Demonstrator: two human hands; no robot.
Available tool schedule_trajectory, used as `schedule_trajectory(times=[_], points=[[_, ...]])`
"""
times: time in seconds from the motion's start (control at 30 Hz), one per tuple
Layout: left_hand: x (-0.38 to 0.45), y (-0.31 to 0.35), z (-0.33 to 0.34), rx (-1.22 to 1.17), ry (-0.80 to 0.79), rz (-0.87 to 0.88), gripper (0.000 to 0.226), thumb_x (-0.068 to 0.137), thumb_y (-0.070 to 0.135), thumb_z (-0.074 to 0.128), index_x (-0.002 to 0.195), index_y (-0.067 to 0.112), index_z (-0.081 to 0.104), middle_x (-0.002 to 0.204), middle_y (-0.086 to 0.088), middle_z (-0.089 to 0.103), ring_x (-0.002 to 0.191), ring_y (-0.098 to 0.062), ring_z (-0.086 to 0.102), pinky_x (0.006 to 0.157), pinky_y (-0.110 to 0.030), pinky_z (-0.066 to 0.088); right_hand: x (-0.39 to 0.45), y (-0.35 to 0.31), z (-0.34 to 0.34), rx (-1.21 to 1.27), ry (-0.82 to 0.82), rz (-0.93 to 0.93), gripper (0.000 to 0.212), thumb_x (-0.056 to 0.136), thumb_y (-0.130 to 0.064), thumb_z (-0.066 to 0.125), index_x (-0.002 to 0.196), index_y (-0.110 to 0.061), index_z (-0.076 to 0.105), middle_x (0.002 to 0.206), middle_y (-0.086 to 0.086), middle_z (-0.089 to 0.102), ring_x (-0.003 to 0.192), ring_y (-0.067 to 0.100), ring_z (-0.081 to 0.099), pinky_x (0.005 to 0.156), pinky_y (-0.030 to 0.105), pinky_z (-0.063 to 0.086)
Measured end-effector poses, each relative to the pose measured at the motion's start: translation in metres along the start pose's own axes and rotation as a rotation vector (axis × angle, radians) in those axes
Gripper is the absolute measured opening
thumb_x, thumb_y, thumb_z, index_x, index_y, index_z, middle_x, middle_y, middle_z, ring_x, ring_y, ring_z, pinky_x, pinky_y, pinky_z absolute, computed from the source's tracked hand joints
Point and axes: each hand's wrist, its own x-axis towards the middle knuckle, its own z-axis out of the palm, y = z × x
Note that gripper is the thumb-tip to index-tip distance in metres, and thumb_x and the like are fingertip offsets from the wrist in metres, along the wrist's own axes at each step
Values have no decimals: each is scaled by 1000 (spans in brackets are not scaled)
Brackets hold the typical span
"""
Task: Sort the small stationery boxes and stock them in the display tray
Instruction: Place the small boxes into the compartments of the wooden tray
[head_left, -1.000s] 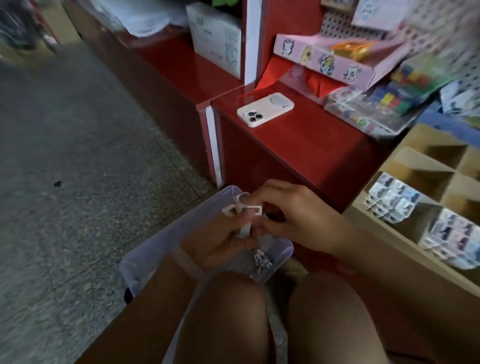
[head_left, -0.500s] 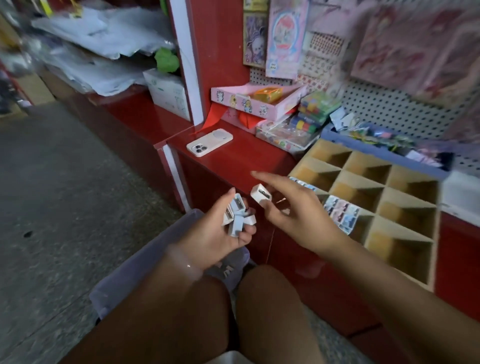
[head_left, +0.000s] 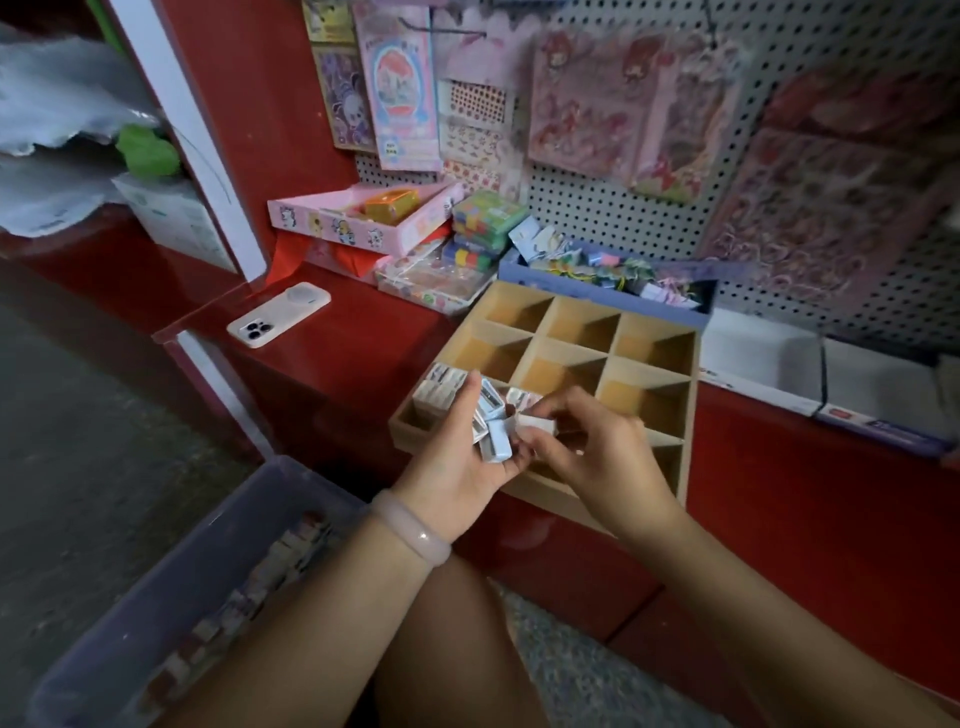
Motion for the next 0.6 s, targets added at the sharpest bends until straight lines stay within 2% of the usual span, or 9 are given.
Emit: schedule_trajectory(times=[0.07, 0.17, 0.3, 0.4, 0.53, 0.6], points=[[7, -3, 6, 29, -24, -17, 41, 98, 43, 36, 102, 10, 61, 89, -7, 71, 79, -15, 68, 77, -33, 51, -3, 9, -9, 27, -55, -30, 18, 84, -25, 65, 97, -13, 68, 94, -11, 68, 86, 0, 63, 72, 14, 48], [20, -8, 10, 31, 4, -50, 40, 97, 43, 39, 101, 8, 58, 91, -8, 68, 81, -17, 68, 81, -36, 52, -6, 22, -24, 46, -159, -26, 23, 91, -22, 56, 110, -16, 67, 105, -12, 68, 95, -6, 61, 78, 8, 45], [30, -16, 15, 98, -11, -134, 47, 96, 44, 39, 115, 5, 56, 115, -15, 65, 102, -21, 65, 88, -37, 52, -4, 34, -37, 138, -224, 63, 30, 86, -8, 66, 114, -16, 62, 103, -9, 68, 96, -2, 63, 82, 13, 49], [32, -20, 19, 128, -46, -169, 45, 97, 43, 38, 112, 6, 59, 107, -15, 70, 97, -21, 69, 82, -36, 51, 0, 37, -45, 144, -283, 62, 42, 82, -9, 70, 121, -19, 59, 103, -6, 69, 94, 1, 64, 81, 14, 50], [35, -23, 19, 154, -44, -175, 42, 94, 42, 43, 115, 8, 58, 110, -15, 69, 104, -24, 66, 89, -40, 51, 2, 40, -51, 72, -317, 47, 32, 80, -15, 72, 112, -12, 67, 106, -4, 68, 93, 5, 64, 78, 21, 54], [37, -25, 20, 148, -25, -183, 40, 88, 42, 50, 106, 8, 58, 102, -12, 69, 90, -23, 65, 80, -34, 53, 1, 45, -55, 75, -267, 80, 28, 79, -16, 73, 106, -14, 67, 99, -6, 69, 89, 3, 64, 76, 18, 53]])
